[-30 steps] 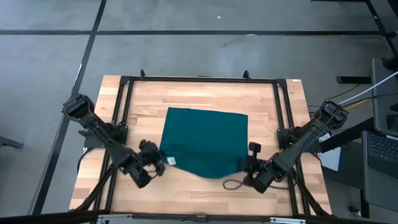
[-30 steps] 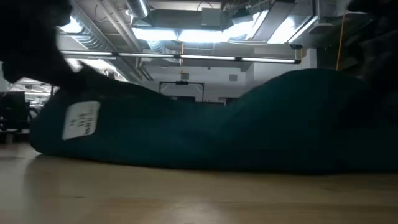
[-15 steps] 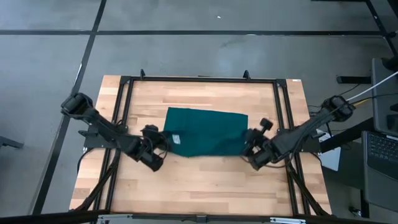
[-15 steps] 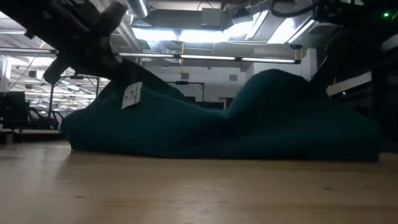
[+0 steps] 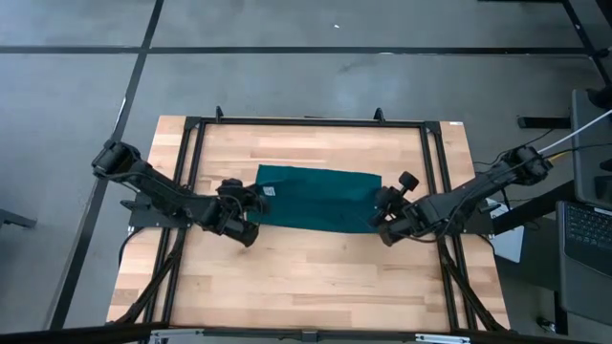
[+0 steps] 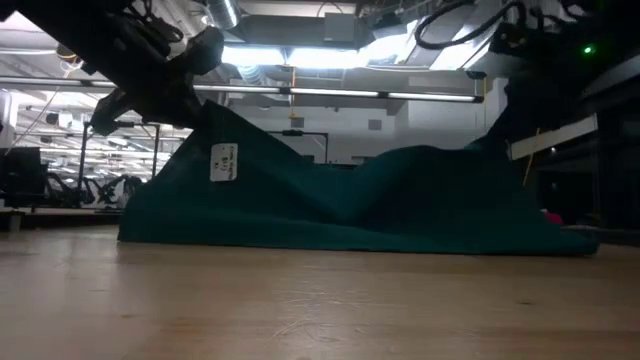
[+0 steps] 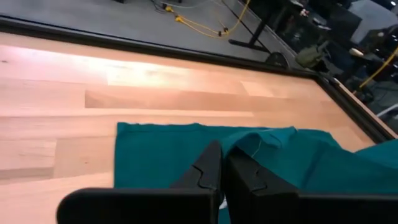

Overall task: Fold microfiber towels
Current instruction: Fold the towel

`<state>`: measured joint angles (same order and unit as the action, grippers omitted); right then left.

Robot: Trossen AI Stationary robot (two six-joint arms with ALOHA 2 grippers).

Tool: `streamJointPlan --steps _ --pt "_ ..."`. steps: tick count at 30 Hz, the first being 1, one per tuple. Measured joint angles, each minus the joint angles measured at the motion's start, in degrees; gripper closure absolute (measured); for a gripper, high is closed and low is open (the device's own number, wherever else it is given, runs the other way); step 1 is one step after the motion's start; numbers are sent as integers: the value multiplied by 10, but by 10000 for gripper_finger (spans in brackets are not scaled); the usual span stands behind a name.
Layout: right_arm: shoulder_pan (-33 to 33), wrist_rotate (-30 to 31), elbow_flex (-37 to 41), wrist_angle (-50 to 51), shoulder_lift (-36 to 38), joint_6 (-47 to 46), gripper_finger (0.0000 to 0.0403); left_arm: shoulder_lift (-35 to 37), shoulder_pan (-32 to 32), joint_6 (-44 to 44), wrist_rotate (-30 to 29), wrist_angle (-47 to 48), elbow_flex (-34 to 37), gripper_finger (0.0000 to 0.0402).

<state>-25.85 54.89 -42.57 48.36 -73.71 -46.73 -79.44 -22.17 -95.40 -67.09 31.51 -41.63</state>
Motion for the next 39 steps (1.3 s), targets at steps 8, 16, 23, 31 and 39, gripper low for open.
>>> streamJointPlan --steps 8,16,23,31,39 --pt "22 12 16 -5 0 1 376 0 20 37 2 -13 0 389" --pt "25 30 20 -10 0 -13 306 -4 41 104 -62 -65 0 356" --pt "32 85 20 -8 0 -38 273 -4 62 107 -99 -55 0 360" --pt "-1 37 20 -53 18 -26 287 0 64 327 -29 -157 0 373" --pt "-68 -120 20 -112 123 -19 327 0 67 686 333 -288 0 394"
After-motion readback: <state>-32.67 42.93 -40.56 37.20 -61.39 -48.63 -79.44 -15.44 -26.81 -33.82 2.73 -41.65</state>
